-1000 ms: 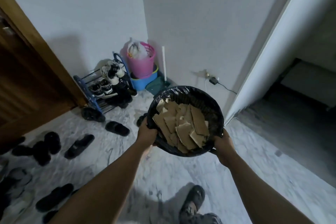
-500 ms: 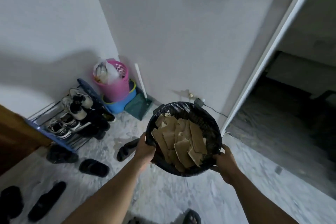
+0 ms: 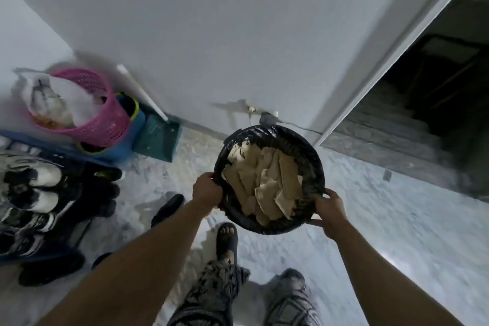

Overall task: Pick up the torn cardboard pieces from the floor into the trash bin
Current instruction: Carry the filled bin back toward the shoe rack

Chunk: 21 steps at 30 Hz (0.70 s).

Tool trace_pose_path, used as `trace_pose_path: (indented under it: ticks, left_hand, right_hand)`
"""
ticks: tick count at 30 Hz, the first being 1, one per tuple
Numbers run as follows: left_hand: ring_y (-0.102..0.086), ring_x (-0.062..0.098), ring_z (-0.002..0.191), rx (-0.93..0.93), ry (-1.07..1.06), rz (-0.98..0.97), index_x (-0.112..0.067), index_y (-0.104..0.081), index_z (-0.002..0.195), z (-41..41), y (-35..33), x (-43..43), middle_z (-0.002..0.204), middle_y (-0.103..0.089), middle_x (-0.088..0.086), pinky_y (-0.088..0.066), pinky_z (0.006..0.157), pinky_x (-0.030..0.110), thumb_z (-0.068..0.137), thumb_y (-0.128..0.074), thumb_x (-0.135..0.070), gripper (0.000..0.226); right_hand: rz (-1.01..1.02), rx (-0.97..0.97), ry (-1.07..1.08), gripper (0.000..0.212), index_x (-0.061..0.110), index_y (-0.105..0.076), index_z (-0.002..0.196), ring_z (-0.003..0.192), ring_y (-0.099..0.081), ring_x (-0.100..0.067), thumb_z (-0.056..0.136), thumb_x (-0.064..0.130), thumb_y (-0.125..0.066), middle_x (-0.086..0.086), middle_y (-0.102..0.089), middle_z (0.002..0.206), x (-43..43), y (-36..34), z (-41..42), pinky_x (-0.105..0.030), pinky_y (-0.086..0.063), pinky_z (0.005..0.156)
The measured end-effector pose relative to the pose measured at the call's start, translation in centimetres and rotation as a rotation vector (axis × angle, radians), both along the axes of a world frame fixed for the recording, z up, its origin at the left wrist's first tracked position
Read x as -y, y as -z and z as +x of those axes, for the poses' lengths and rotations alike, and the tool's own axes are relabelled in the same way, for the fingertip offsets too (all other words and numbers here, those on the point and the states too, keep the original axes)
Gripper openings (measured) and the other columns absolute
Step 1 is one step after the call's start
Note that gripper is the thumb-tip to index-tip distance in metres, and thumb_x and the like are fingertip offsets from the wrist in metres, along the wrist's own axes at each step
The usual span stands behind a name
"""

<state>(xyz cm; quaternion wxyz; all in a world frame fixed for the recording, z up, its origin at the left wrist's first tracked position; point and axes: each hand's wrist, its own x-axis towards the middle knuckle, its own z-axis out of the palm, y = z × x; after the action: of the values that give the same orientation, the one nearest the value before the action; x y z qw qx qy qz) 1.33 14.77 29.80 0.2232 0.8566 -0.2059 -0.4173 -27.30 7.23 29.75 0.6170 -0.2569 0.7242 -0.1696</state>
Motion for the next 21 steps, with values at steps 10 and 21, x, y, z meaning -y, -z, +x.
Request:
trace_pose_path:
  ticks: [10, 21]
  left_hand:
    - [-0.067, 0.033, 0.084, 0.076, 0.23, 0.219, -0.005, -0.068, 0.096, 1.8, 17.9, 5.3, 0.09, -0.069, 0.015, -0.054, 0.07, 0.034, 0.085, -0.059, -0.015, 0.018]
    - [-0.07, 0.029, 0.085, -0.132, 0.035, 0.255, -0.026, -0.07, 0.1, 1.5, 38.5, 8.3, 0.094, -0.073, 0.005, -0.062, 0.07, 0.047, 0.067, -0.064, -0.022, 0.033]
  right_hand:
    - [0.336, -0.105, 0.116, 0.033, -0.001, -0.066, 0.105, 0.085, -0.069, -0.037, 0.079, 0.021, -0.068, -0.019, -0.072, 0.1, 1.9, 17.9, 2.4, -0.053, -0.061, 0.07]
    - [0.259, -0.088, 0.239, 0.036, 0.003, -0.067, 0.106, 0.08, -0.067, -0.034, 0.078, 0.024, -0.07, -0.013, -0.069, 0.089, 3.9, 34.1, 1.5, -0.041, -0.059, 0.06]
